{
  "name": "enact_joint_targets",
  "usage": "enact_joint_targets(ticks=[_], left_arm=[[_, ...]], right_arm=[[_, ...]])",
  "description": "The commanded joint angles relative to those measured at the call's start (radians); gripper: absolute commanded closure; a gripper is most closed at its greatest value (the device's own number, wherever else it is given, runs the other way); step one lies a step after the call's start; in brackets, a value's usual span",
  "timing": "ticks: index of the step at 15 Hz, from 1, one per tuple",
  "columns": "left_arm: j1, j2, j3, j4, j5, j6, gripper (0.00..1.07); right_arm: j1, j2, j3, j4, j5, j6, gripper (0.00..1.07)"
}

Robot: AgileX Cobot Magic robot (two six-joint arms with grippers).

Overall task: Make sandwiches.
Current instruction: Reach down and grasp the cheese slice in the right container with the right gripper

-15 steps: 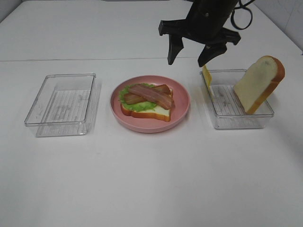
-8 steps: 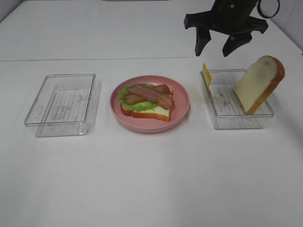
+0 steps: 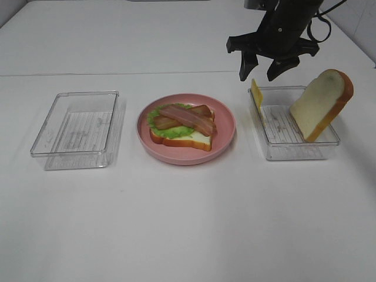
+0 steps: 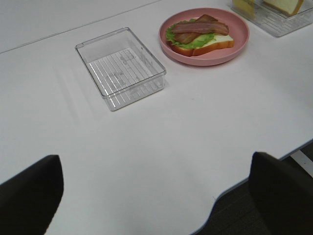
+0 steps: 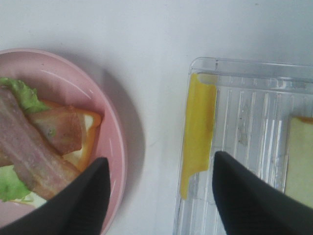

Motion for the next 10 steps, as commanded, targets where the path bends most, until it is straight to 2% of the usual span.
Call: enact_joint_targets(ticks=[1, 4, 10], left_arm=[[-0.002, -0.008, 0.002, 0.001, -0.01, -0.007, 0.09], [-0.002, -0.008, 0.002, 0.001, -0.01, -0.007, 0.09], [-0.002, -0.008, 0.002, 0.001, -0.01, -0.007, 0.09]], right_arm=[[-0.008, 0.055, -0.065, -0.02, -0.008, -0.008, 0.5], [-0.008, 0.11, -0.12, -0.074, -0.002, 0.01, 0.5], [-0.008, 0.161, -0.123, -0.125, 0.018, 0.039, 0.55]])
